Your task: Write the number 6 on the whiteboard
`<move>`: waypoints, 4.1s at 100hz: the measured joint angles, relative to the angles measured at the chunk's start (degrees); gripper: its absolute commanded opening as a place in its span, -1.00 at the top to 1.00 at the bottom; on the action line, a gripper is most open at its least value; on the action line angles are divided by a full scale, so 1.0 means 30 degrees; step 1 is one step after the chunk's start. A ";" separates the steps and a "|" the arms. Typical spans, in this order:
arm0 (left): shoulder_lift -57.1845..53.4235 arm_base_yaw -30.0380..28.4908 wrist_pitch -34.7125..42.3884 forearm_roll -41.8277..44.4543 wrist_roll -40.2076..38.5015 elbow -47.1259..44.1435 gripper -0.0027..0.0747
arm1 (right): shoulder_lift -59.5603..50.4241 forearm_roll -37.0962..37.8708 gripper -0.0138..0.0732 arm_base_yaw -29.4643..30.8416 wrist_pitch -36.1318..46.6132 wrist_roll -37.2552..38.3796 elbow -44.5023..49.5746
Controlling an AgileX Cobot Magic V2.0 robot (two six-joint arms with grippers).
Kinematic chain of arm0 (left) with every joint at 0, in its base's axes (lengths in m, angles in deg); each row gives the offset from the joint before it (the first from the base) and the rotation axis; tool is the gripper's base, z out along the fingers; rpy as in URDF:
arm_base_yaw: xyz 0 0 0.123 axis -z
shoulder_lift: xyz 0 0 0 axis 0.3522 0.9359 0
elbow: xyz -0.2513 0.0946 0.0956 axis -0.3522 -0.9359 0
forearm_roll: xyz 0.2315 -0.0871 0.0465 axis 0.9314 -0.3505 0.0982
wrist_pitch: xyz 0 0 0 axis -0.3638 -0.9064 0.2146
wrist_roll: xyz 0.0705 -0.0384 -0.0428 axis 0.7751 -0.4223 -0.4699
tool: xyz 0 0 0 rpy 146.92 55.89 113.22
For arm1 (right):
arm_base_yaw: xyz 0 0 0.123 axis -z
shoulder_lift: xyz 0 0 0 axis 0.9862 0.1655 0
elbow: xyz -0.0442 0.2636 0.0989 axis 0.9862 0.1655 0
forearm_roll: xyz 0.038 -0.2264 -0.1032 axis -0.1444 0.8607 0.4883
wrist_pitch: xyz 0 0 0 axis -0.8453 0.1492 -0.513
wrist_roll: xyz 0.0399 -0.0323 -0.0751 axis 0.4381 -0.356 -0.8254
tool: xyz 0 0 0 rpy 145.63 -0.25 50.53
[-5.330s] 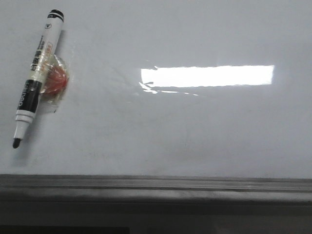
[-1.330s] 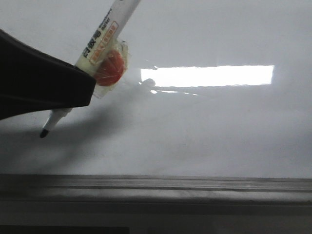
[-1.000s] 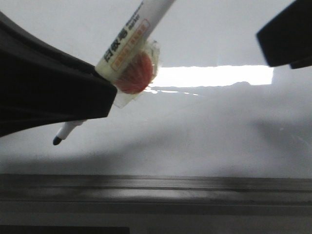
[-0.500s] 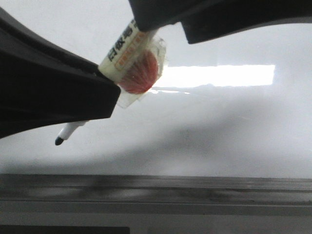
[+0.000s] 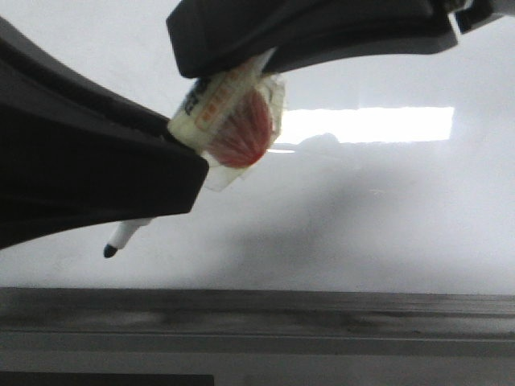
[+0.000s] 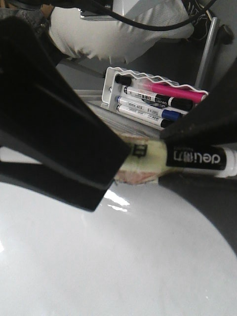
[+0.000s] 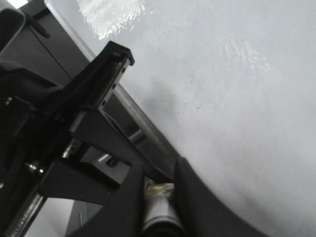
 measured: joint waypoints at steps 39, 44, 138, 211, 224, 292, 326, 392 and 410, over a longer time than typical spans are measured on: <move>-0.0070 -0.0015 0.0024 -0.0825 0.0001 0.0040 -0.08 | 0.0088 -0.0076 0.84 0.0003 -0.0105 0.0000 -0.0035; -0.0277 -0.0210 -0.0129 -0.0988 0.0001 0.0072 -0.10 | 0.0088 -0.0076 0.84 0.0003 -0.0117 0.0000 -0.0035; -0.8172 -0.6518 -0.5190 -0.1532 0.0001 0.0109 0.06 | 0.3922 -0.0051 0.83 0.5395 -0.1501 -0.0035 -0.6319; -0.8172 -0.6518 -0.5201 -0.1571 0.0001 0.0109 0.06 | 0.5153 -0.0316 0.82 0.3248 -0.2174 0.0122 -0.4954; -0.8172 -0.6518 -0.5201 -0.1571 0.0001 0.0109 0.06 | 0.4949 -0.0278 0.82 0.3180 -0.2174 0.0122 -0.4954; -0.6926 -0.2423 -0.4973 -0.1510 0.0001 0.0109 0.05 | 0.2698 0.0828 0.82 0.0702 -0.3594 0.0013 -0.4954; -0.5539 -0.0978 -0.4942 -0.1544 0.0001 0.0109 0.04 | 0.2698 0.0852 0.82 0.0554 -0.3751 0.0013 -0.4954; -0.3700 -0.0902 -0.4653 -0.1659 0.0001 0.0109 0.92 | 0.2698 0.0700 0.82 -0.0589 -0.3148 -0.0050 -0.4954; -0.3700 -0.0887 -0.4612 -0.1659 0.0037 0.0109 0.98 | 0.2698 0.0735 0.65 -0.0589 -0.3006 -0.0067 -0.4954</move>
